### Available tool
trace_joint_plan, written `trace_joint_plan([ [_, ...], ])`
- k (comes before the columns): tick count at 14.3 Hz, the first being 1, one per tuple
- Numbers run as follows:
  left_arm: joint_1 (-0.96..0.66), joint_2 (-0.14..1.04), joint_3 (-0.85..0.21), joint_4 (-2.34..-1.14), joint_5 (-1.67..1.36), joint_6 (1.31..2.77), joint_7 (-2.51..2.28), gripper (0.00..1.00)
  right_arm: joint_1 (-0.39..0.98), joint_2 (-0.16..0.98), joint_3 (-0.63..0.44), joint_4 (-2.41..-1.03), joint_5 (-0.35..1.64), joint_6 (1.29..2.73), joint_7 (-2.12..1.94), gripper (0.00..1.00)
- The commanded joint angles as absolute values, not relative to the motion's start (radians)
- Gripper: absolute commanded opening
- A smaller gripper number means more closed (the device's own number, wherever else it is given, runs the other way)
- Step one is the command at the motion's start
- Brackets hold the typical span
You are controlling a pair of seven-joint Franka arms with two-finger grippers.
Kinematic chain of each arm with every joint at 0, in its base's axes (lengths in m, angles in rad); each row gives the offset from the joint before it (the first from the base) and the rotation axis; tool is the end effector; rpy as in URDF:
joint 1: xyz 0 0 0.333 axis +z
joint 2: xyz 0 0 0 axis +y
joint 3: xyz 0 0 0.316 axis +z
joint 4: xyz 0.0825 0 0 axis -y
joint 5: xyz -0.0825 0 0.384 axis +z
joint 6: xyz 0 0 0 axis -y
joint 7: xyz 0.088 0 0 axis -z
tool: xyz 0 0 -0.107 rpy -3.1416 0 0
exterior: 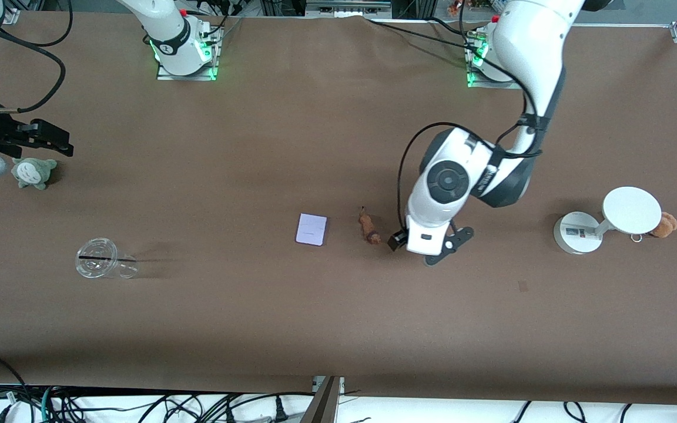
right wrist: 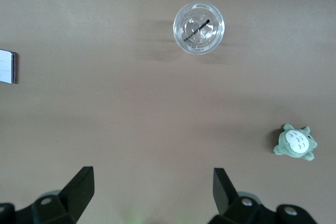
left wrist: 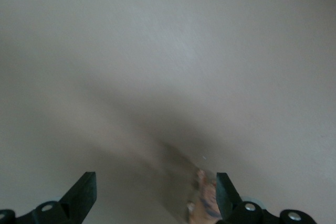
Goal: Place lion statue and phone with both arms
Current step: 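Grasp the lion with the left gripper while the right gripper reaches the phone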
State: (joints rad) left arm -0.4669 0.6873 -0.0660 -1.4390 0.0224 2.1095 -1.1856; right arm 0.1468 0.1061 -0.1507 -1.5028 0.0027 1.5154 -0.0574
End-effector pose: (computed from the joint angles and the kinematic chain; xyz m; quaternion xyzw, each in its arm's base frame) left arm 0.6253 -0.3574 0.2848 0.9466 0.3220 -0.0136 0.0017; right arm 0.5797 0.0026 0.5922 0.9986 0.0268 -0.0463 0.0052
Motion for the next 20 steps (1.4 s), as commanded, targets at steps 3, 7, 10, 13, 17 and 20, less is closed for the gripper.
trace_joint_plan([
  [3,-0.578,0.77,-0.044,-1.352,0.014,2.105,-1.339,1.0,0.146,0.113,-0.149,-1.485,0.009,1.511,-0.06,1.0],
  [7,-0.624,0.882,-0.026,-1.292,0.075,2.158,-1.442,1.0,0.146,0.135,-0.147,-1.482,0.017,1.513,-0.067,1.0],
  [10,-0.634,0.922,-0.026,-1.292,0.117,2.191,-1.489,1.0,0.144,0.162,-0.147,-1.482,0.018,1.532,-0.066,1.0],
  [13,-0.621,0.914,-0.025,-1.292,0.12,2.18,-1.476,0.42,0.144,0.216,-0.147,-1.488,0.011,1.587,-0.063,1.0],
  [17,-0.563,0.871,-0.026,-1.285,0.109,2.051,-1.295,0.0,0.172,0.264,-0.129,-1.485,0.018,1.63,-0.057,1.0],
  [20,-0.52,0.832,-0.026,-1.285,0.106,2.04,-1.206,0.0,0.227,0.32,-0.124,-1.485,0.024,1.713,0.026,1.0],
])
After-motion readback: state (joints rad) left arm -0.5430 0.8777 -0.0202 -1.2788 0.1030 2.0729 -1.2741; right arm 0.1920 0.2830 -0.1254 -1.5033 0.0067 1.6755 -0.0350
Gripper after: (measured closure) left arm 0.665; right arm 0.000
